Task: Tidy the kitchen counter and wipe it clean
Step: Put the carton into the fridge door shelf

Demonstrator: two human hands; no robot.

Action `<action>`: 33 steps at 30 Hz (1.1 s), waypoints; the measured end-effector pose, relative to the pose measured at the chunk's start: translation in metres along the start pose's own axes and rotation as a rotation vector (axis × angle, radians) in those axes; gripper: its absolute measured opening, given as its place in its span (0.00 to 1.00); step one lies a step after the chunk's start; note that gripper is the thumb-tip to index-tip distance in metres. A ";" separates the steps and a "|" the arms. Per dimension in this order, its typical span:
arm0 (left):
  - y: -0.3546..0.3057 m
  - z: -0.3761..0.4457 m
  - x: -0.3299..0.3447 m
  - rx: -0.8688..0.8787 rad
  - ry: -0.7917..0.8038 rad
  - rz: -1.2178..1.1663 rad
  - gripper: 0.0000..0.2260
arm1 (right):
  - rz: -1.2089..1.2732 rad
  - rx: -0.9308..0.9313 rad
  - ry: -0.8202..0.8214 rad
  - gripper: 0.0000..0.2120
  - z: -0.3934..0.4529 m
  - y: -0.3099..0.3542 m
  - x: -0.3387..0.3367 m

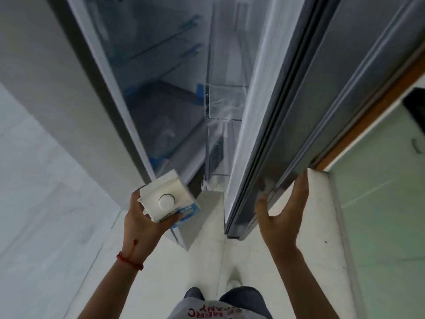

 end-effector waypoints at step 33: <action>-0.214 0.093 0.340 0.379 0.642 0.153 0.30 | 0.002 0.170 -0.220 0.35 0.100 -0.232 -0.130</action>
Point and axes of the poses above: each hand's wrist, its own z-axis towards the middle knuckle, its own x-axis out of the palm, y = z × x, the point moved 7 cm from there along z, towards the middle knuckle, and after that the axes turned 15 degrees about -x, right-handed, at the moved point
